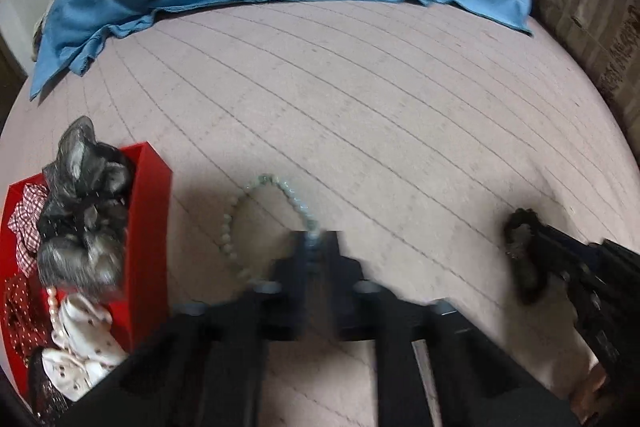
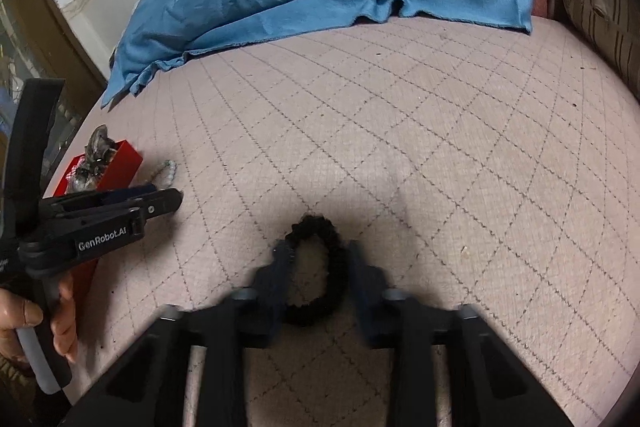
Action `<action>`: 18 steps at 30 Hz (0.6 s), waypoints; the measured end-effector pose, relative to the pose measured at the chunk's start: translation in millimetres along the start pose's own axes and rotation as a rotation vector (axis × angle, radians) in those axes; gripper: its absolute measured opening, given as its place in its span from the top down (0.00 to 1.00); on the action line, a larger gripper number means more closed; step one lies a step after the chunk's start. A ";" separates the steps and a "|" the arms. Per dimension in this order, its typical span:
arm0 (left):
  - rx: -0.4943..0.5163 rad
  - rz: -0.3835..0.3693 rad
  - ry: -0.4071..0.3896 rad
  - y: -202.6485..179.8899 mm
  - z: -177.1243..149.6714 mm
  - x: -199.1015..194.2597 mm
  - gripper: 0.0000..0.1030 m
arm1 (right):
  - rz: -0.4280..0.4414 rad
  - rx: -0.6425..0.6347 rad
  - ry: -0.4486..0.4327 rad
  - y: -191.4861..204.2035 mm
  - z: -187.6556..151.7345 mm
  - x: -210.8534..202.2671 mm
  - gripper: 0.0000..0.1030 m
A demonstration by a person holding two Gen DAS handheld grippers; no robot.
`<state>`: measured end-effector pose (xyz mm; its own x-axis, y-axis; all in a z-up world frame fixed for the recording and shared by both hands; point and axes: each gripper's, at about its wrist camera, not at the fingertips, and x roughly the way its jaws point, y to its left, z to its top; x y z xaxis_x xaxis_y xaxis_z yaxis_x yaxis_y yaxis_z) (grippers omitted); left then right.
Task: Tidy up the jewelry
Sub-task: 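Grasp the pale bead bracelet with the left tool while the right grasps the black beaded bracelet, then carry the pale bracelet in the left tool while the right carries the black bracelet to the tray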
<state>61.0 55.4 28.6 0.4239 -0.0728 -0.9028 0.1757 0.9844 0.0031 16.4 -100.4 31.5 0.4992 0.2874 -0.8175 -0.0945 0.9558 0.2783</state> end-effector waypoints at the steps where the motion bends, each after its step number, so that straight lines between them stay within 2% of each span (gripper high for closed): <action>1: 0.002 -0.011 0.001 -2.0 -3.9 -2.8 0.95 | -0.001 -0.003 -0.002 0.5 -0.8 0.0 0.89; 8: -0.039 -0.093 0.004 -3.7 -30.2 -23.5 0.95 | 0.042 0.009 -0.009 3.2 -4.6 -8.3 0.90; 18: -0.071 -0.155 -0.053 -11.5 -63.7 -70.7 0.95 | 0.105 0.003 -0.072 11.8 -9.0 -36.9 0.90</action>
<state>-27.6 59.4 65.0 0.4430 -0.2308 -0.8663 0.1805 0.9695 -0.1661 -10.9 -99.2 60.5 0.5475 0.3802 -0.7455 -0.1468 0.9206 0.3618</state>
